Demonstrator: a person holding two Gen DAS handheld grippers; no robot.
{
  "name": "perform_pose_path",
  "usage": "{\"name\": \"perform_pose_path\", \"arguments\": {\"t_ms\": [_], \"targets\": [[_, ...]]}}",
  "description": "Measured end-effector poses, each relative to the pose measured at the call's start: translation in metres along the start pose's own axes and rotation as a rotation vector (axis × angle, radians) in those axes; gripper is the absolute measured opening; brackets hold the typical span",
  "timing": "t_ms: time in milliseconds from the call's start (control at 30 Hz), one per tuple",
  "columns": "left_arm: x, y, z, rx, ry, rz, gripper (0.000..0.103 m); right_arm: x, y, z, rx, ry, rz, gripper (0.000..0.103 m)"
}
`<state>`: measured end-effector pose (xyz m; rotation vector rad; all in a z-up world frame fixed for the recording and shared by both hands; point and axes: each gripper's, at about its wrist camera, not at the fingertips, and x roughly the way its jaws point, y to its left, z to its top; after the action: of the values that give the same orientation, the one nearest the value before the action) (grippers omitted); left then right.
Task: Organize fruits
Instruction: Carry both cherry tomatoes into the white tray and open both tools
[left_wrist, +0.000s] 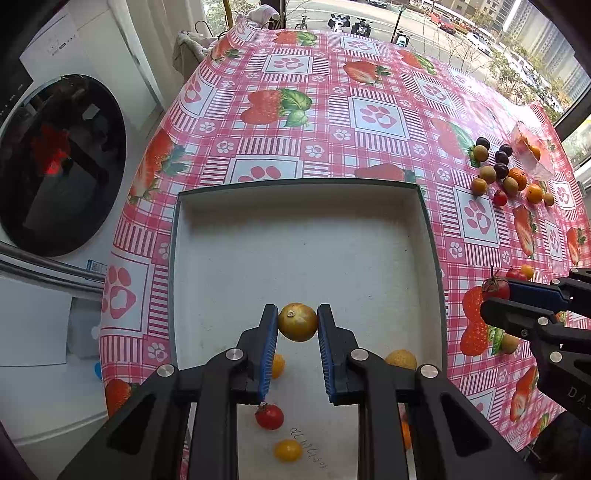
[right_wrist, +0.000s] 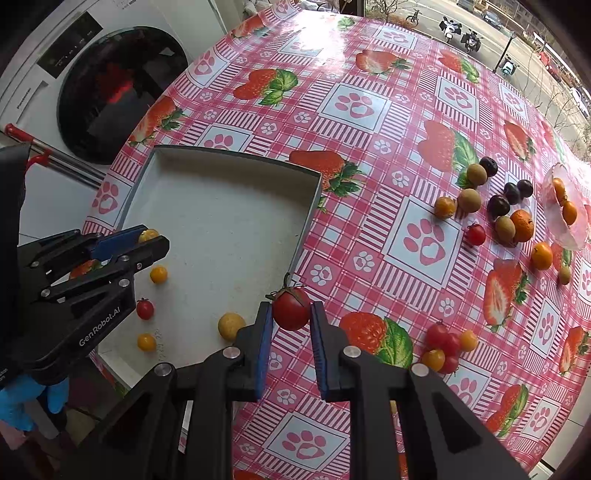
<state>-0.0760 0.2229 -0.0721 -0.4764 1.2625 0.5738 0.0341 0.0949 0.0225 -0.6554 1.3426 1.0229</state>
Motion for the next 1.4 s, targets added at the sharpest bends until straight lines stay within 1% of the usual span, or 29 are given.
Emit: {"name": "perform_pose_path", "arguments": {"t_ms": [133,200,433,633,900,1200,1400], "targets": [[0.012,0.002,0.004,0.006,0.015,0.027,0.023,0.013,-0.004,0.004,0.053,0.028,0.034,0.022],[0.017,0.002,0.005,0.009,0.021,0.04,0.023,0.019,-0.002,0.007,0.059,0.037,0.042,0.022],[0.031,0.007,0.007,0.006,0.048,0.071,0.023,0.042,0.022,0.02,-0.031,0.068,0.012,0.022],[0.04,0.011,0.005,0.005,0.061,0.077,0.023,0.057,0.036,0.025,-0.076,0.092,-0.012,0.022],[0.051,0.014,0.005,0.015,0.074,0.084,0.023,0.07,0.045,0.028,-0.081,0.113,-0.019,0.022],[0.058,0.014,0.006,0.014,0.084,0.092,0.023,0.087,0.044,0.027,-0.077,0.129,-0.016,0.022],[0.057,0.013,0.004,0.019,0.085,0.093,0.024,0.087,0.04,0.026,-0.071,0.129,-0.01,0.023]]}}
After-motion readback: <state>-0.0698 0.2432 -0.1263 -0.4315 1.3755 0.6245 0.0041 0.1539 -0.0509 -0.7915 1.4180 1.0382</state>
